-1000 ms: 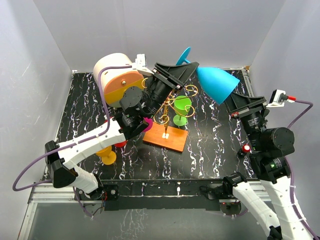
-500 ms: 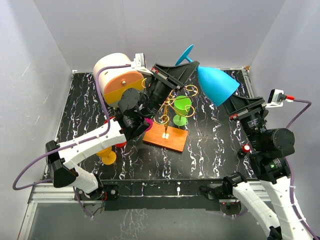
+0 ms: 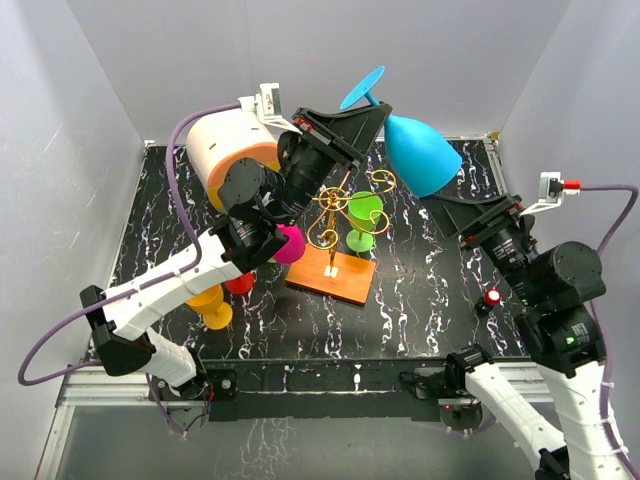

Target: Place the wine glass upside down on the wine glass rack

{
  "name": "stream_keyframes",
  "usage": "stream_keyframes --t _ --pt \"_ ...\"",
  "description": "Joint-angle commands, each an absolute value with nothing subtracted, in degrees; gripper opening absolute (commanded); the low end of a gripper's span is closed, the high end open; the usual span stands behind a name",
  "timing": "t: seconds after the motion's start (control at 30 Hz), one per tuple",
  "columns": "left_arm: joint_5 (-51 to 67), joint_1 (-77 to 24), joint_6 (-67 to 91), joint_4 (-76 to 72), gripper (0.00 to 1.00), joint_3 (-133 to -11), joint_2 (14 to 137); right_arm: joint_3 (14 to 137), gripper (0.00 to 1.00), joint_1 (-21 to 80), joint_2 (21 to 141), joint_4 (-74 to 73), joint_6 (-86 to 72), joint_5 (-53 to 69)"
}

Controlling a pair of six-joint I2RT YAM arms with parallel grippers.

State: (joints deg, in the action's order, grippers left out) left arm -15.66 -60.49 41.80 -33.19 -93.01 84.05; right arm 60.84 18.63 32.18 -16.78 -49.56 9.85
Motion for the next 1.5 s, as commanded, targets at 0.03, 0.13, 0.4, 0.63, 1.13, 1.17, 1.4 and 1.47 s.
stream_keyframes --t 0.03,0.13,0.4,0.63,1.13,1.17,1.4,1.47 --pt "-12.34 -60.38 26.08 -25.30 0.00 -97.21 80.57 72.39 0.85 18.62 36.84 -36.87 -28.42 15.58" --pt "-10.34 -60.38 20.78 -23.38 0.00 -96.98 78.99 77.31 0.92 18.63 39.50 -40.98 -21.27 18.27" --pt "-3.02 -60.38 13.08 -20.82 0.00 -97.04 75.47 81.97 0.98 18.62 42.02 -35.06 -16.33 18.87" --pt "4.88 -60.38 11.29 -11.83 0.00 -101.59 77.25 88.29 0.98 18.63 45.53 -24.89 -17.80 27.50" --pt "15.44 -60.38 14.83 -13.71 0.00 -100.91 80.81 82.94 0.99 18.62 47.28 -17.31 -27.19 39.37" --pt "16.13 -60.38 15.40 -14.44 0.00 -100.59 81.16 81.91 0.98 18.63 47.25 -17.00 -27.82 39.42" --pt "19.98 -60.38 18.28 -17.89 0.00 -99.04 82.10 74.64 0.90 18.63 45.92 -11.80 -31.78 39.45" --pt "20.27 -60.38 18.76 -18.37 0.00 -98.65 82.00 73.73 0.87 18.63 45.79 -11.71 -31.72 39.70"
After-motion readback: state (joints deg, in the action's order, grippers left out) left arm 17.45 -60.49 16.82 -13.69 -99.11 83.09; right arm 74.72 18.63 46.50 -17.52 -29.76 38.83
